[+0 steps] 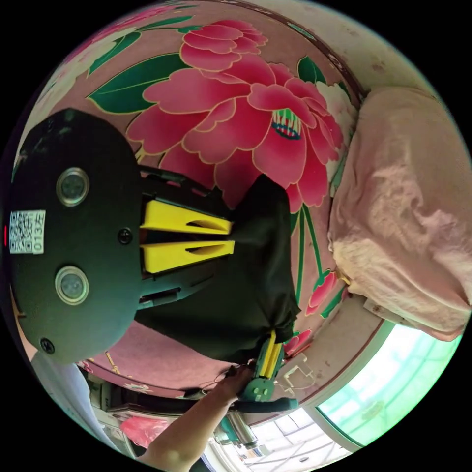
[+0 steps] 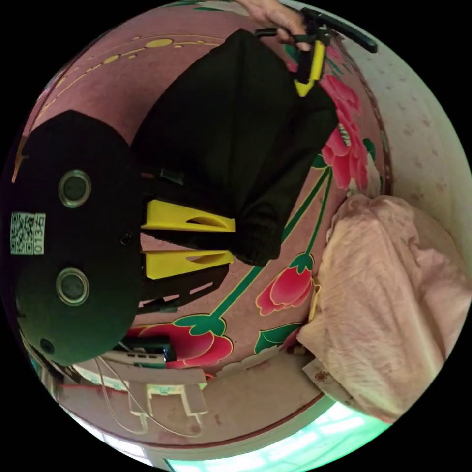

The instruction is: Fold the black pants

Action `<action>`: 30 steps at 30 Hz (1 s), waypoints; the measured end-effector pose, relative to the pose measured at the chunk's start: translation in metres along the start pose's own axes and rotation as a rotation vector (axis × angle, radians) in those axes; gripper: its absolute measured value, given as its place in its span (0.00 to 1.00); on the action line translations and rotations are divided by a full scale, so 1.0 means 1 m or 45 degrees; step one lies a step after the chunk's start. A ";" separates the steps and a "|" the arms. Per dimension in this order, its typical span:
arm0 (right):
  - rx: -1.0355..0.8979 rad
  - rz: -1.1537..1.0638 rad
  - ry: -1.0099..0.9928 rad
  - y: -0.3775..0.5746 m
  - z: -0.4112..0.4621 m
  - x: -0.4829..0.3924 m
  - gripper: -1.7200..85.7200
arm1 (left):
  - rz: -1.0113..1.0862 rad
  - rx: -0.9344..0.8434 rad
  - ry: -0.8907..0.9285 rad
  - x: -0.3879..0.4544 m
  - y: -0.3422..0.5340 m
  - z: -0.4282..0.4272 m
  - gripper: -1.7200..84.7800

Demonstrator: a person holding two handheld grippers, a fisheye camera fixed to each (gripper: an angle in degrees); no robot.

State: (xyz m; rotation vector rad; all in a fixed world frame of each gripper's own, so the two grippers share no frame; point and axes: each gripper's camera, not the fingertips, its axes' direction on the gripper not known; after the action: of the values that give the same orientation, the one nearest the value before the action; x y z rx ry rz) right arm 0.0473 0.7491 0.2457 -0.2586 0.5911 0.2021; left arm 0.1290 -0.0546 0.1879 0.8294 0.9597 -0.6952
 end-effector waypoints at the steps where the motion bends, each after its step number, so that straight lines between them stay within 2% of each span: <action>1: 0.030 0.043 -0.017 0.003 0.000 0.003 0.09 | 0.012 -0.019 -0.006 0.000 0.002 0.007 0.04; 3: 0.111 0.162 -0.068 0.019 -0.003 0.012 0.09 | 0.036 0.026 -0.020 0.004 0.017 0.022 0.04; 8: 0.145 0.111 0.012 0.024 -0.020 0.007 0.14 | -0.109 0.081 -0.011 0.003 0.035 0.010 0.06; 11: 0.154 0.257 -0.036 0.027 -0.070 0.031 0.15 | -0.204 0.183 -0.166 0.011 0.064 -0.035 0.07; 14: 0.351 0.243 0.019 0.052 -0.130 0.011 0.12 | -0.068 0.254 -0.268 0.054 0.096 -0.061 0.07; 17: 0.368 0.104 0.130 0.065 -0.139 -0.037 0.11 | 0.254 0.095 -0.340 0.115 0.106 -0.035 0.04; 19: 0.246 0.040 0.143 0.061 -0.117 -0.052 0.10 | 0.398 -0.133 -0.386 0.135 0.107 0.002 0.03; 20: 0.090 -0.004 0.073 0.056 -0.089 -0.053 0.08 | 0.455 -0.163 -0.416 0.139 0.109 0.011 0.02; 21: 0.092 -0.022 0.068 0.054 -0.082 -0.050 0.06 | 0.474 -0.196 -0.421 0.136 0.107 0.009 0.02; 23: 0.039 -0.086 0.106 0.039 -0.090 -0.041 0.05 | 0.404 -0.268 -0.354 0.123 0.100 -0.006 0.02; 24: 0.014 -0.054 0.115 0.025 -0.108 -0.028 0.04 | 0.337 -0.212 -0.341 0.113 0.102 -0.029 0.02; 25: 0.072 -0.010 0.124 0.021 -0.124 -0.020 0.04 | 0.314 -0.161 -0.325 0.108 0.106 -0.042 0.02; 27: 0.344 0.076 0.118 0.020 -0.201 -0.002 0.03 | 0.197 -0.019 -0.266 0.089 0.140 -0.096 0.02; 28: 0.372 0.075 0.114 0.021 -0.218 -0.002 0.02 | 0.161 0.013 -0.251 0.084 0.154 -0.109 0.02; 30: 0.539 0.070 0.108 0.041 -0.285 -0.012 0.02 | 0.011 0.155 -0.164 0.067 0.234 -0.161 0.02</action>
State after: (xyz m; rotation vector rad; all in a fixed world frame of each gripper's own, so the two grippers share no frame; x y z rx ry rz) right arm -0.1220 0.7021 0.0172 0.1595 0.7100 0.1154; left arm 0.2794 0.1915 0.1432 0.8841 0.8038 -0.7960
